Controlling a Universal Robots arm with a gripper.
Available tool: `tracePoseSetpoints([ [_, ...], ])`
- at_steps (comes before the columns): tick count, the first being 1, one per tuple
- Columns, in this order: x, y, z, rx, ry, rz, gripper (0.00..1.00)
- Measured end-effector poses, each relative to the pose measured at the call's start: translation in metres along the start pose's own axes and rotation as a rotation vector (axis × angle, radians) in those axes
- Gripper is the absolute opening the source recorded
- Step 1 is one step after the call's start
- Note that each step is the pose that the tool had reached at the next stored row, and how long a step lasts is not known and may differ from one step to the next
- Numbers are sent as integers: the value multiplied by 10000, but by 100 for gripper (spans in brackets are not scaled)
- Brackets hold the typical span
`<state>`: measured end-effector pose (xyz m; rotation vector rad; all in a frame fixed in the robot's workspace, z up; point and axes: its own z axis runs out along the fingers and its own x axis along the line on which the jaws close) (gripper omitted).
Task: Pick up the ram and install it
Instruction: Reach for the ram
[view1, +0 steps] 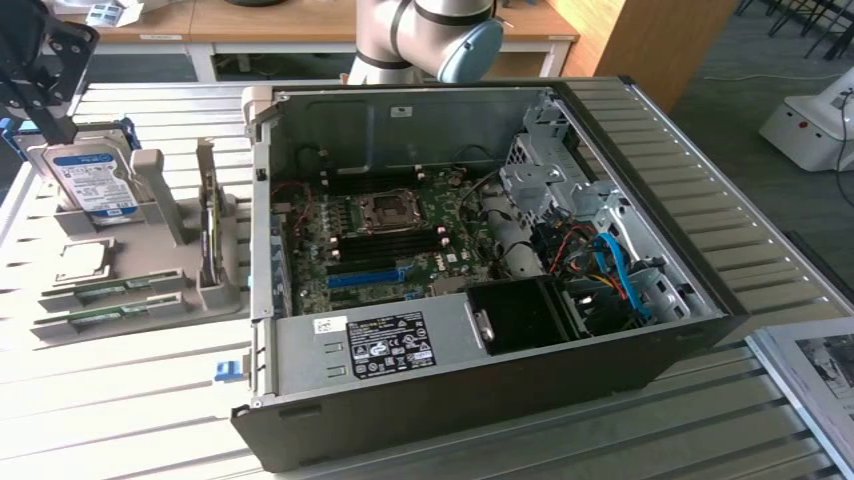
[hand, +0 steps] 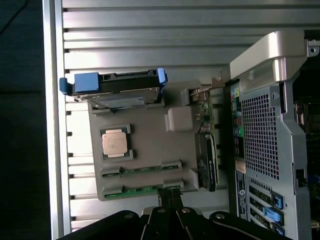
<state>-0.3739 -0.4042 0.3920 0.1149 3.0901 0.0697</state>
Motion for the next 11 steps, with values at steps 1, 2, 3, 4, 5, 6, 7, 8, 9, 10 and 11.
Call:
tracePoseSetpoints([
  [1,0,-3,0,0,0,0,10],
  [2,0,-6,0,0,1,0,10],
  [3,0,-9,0,-1,0,0,10],
  [4,-1,-12,0,-1,0,0,10],
  [5,-1,-14,0,0,0,0,10],
  [6,0,-15,0,-1,0,1,10],
  [7,-1,-16,-1,-1,0,0,10],
  [8,-1,-16,-1,0,0,0,10],
  [9,-1,-16,-1,0,0,0,10],
  [10,-1,-16,0,0,0,0,10],
  [11,-1,-16,-1,0,0,0,10],
])
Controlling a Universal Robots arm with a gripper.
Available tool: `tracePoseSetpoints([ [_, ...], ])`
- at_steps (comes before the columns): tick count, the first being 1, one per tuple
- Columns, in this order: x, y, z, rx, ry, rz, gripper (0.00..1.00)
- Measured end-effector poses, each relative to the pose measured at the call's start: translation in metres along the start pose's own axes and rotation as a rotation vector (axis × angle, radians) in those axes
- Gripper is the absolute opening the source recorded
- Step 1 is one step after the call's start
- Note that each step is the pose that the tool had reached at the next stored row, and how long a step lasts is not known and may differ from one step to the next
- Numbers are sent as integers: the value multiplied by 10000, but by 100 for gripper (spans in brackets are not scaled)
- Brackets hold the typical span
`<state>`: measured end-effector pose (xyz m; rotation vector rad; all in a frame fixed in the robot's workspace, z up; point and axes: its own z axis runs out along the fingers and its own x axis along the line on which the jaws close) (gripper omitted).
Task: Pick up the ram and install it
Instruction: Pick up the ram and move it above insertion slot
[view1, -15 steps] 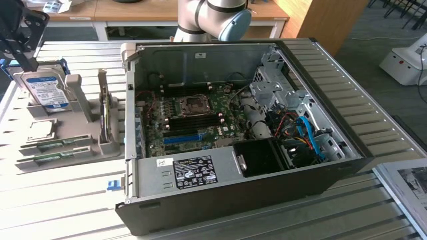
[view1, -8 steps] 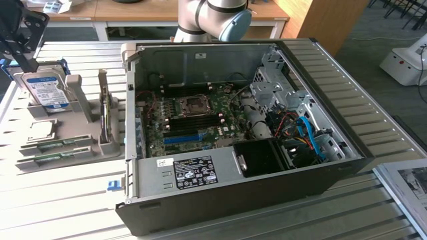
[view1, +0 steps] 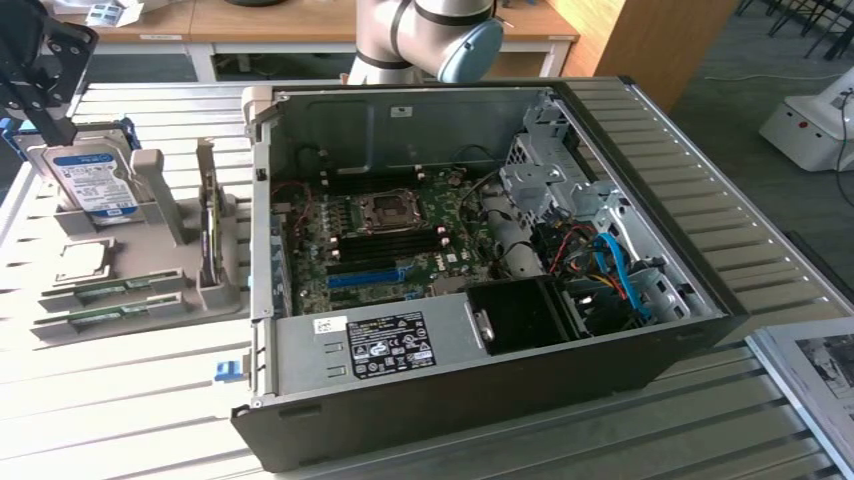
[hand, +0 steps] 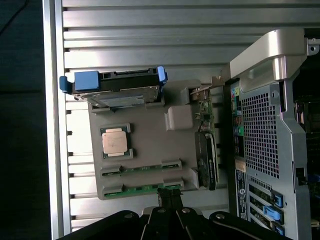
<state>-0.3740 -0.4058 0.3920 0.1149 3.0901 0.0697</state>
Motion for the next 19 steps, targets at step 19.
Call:
tracePoseSetpoints([
  [19,0,0,0,-9,10,-208,10],
])
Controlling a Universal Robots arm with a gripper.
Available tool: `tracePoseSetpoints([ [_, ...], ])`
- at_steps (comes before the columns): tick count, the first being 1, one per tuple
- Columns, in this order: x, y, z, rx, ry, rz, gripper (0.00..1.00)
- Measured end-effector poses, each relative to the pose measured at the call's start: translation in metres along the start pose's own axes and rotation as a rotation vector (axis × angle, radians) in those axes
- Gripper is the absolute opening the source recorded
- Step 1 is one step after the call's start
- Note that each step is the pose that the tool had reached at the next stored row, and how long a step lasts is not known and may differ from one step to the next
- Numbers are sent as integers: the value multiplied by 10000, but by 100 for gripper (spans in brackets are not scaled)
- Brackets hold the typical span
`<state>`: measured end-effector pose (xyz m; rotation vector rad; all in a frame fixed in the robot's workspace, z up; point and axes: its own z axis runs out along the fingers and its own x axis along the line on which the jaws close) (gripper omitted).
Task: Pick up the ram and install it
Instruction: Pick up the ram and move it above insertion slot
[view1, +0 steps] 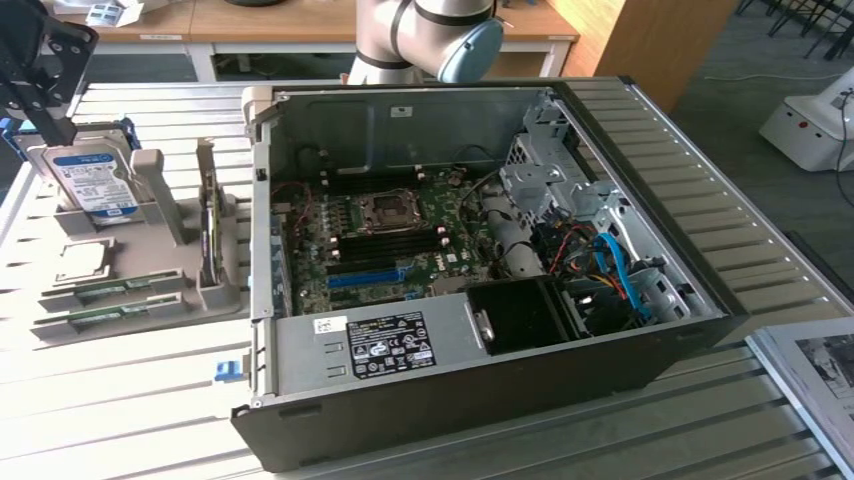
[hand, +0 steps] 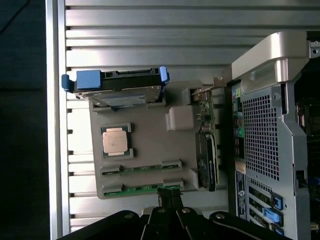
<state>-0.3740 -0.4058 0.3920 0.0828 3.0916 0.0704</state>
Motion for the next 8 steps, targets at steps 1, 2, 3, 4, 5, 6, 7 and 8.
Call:
tracePoseSetpoints([
  [1,0,0,0,-2,2,-36,10],
  [2,0,0,0,-4,4,-78,10],
  [3,0,0,0,-6,5,-121,10],
  [4,0,0,0,-8,7,-164,10],
  [5,0,0,0,-10,9,-206,10],
  [6,0,0,0,-12,11,-243,10],
  [7,0,0,0,-14,13,-284,10],
  [8,0,0,0,-16,15,-323,10],
])
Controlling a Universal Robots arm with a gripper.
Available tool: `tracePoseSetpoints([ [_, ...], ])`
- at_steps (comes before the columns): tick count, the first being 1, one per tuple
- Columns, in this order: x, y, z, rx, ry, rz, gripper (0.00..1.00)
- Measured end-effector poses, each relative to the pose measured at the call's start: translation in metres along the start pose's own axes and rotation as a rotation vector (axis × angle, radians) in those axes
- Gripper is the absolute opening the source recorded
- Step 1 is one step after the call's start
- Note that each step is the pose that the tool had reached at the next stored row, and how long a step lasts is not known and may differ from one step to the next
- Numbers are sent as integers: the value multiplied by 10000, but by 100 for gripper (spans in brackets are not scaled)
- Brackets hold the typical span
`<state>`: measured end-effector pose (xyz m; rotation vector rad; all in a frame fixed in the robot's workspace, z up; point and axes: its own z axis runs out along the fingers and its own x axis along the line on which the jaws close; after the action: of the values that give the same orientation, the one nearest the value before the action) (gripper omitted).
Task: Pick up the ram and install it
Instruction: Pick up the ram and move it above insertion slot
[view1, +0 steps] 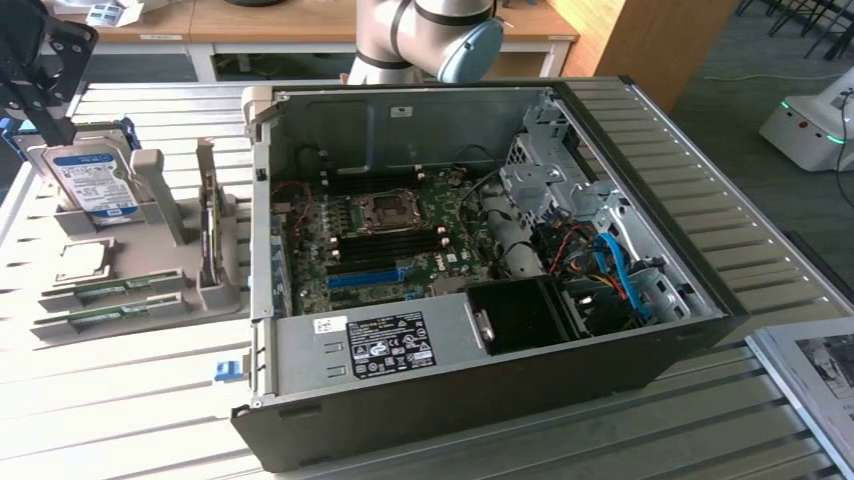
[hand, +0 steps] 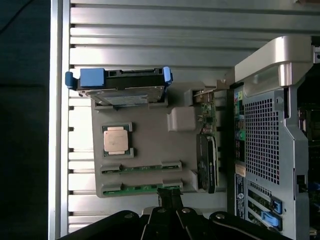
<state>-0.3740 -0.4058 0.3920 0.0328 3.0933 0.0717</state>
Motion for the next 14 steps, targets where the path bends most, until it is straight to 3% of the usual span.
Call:
tracePoseSetpoints([
  [14,0,0,0,-28,28,-602,10],
])
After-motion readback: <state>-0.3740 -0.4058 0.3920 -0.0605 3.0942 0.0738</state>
